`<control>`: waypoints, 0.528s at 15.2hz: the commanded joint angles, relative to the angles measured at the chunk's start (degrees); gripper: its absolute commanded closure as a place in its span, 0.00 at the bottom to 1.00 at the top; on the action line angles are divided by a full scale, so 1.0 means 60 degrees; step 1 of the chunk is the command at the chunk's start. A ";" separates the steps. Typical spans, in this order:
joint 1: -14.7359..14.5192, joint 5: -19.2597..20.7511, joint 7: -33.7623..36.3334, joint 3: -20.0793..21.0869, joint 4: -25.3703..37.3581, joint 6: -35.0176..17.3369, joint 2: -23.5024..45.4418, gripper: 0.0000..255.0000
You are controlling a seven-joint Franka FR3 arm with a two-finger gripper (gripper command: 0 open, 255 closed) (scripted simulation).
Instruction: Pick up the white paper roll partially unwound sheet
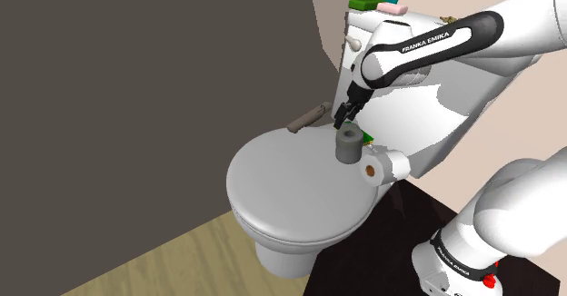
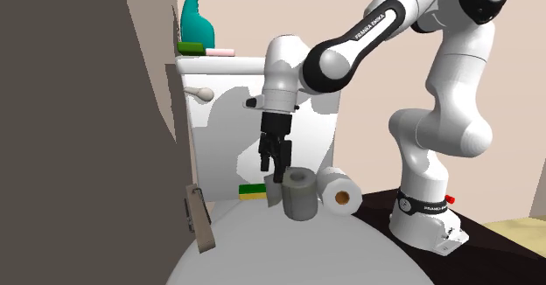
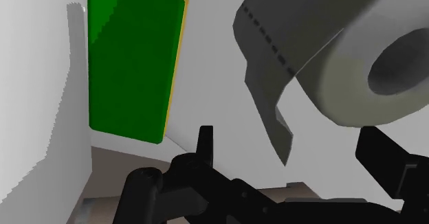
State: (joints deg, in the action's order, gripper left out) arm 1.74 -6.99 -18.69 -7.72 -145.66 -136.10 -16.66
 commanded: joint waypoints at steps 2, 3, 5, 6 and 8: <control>0.0111 0.0545 0.0036 0.0113 -0.0082 0.0007 0.0377 1.00; 0.0130 0.0557 0.0004 0.0092 -0.0141 0.0018 0.0310 1.00; 0.0091 0.0556 0.0112 0.0151 0.0070 0.0114 0.0414 1.00; 0.0059 0.0559 0.0211 0.0213 0.0057 0.0136 0.0371 1.00; 0.0108 0.0574 0.0108 0.0137 0.0146 0.0222 0.0379 1.00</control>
State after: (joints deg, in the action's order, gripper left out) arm 2.05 -6.45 -18.04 -6.54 -144.05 -135.33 -15.14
